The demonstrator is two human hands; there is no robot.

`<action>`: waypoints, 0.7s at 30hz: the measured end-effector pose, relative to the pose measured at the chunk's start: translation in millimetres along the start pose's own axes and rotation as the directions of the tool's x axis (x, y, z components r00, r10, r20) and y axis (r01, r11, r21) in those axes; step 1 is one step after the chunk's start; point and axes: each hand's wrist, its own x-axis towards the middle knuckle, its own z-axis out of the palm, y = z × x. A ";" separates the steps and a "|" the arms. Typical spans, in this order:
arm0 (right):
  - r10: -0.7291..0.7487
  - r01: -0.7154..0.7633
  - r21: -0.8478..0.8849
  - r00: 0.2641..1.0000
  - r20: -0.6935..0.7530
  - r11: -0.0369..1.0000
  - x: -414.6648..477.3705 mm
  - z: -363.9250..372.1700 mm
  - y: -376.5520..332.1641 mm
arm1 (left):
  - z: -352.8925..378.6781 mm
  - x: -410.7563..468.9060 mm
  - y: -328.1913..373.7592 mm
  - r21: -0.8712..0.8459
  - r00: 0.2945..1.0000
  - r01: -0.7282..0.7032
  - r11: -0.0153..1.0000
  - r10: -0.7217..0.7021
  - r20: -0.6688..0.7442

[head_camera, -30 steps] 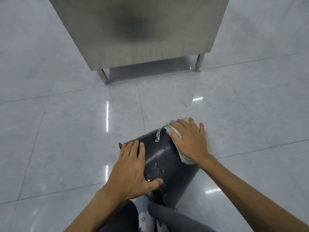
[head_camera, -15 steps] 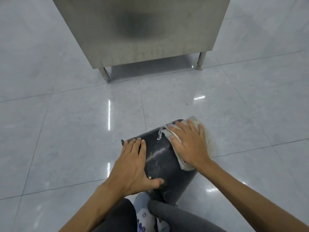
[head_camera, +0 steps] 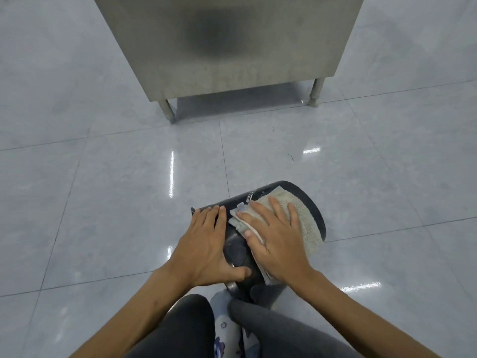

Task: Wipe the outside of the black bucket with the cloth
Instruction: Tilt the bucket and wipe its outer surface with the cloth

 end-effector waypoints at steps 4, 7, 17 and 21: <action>0.004 -0.004 -0.009 1.000 -0.020 1.000 -3.4 3.4 -10.8 | 1.2 1.3 -3.8 -0.022 0.999 0.007 1.000 -0.008 -0.038; -0.093 0.096 0.066 0.995 -0.034 0.993 -25.5 4.8 -11.1 | 2.0 2.7 -5.4 0.004 0.999 -0.017 1.000 0.017 -0.051; -0.040 0.040 0.052 0.999 0.012 0.998 -0.5 5.1 -20.0 | -10.9 8.5 -6.6 -0.062 0.999 0.032 0.998 -0.030 0.041; -0.103 0.106 0.087 0.994 -0.037 0.991 -20.1 3.6 -13.1 | -4.8 6.3 -7.1 -0.054 1.000 0.004 0.999 -0.003 0.011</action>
